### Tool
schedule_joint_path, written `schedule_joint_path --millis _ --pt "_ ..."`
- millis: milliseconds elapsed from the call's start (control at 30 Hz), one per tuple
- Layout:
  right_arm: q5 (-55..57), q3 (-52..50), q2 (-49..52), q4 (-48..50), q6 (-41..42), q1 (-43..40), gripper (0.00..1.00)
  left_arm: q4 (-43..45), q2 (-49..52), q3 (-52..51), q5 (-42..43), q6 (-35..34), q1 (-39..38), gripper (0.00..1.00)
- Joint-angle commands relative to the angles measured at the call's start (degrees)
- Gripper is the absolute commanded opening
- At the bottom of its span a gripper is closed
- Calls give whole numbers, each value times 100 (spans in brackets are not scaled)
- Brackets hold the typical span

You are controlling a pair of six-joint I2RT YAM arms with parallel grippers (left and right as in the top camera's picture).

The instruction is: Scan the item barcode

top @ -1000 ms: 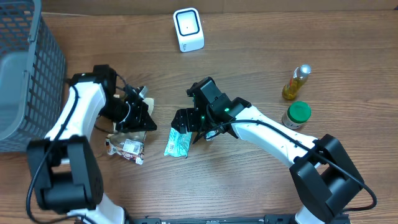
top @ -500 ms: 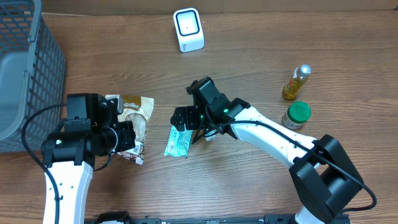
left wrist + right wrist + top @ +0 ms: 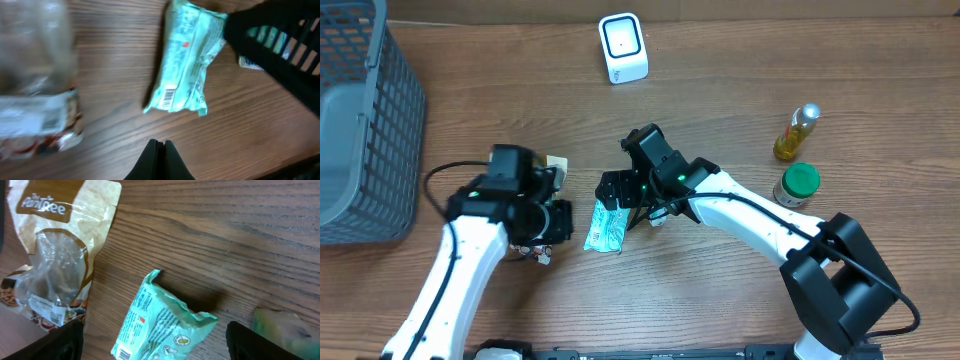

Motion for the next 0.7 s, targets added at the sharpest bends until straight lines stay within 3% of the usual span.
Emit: schedule_joint_path --millis 0,300,667 --pt "44 -15 85 57 -4 55 88 170 367 -42 -76 -262 -328 4" --pt "258 -15 96 107 -2 52 88 588 1132 -42 -81 -400 -876 4" --pt "402 -15 212 201 -2 63 88 920 1567 -44 -249 -625 -986 4"
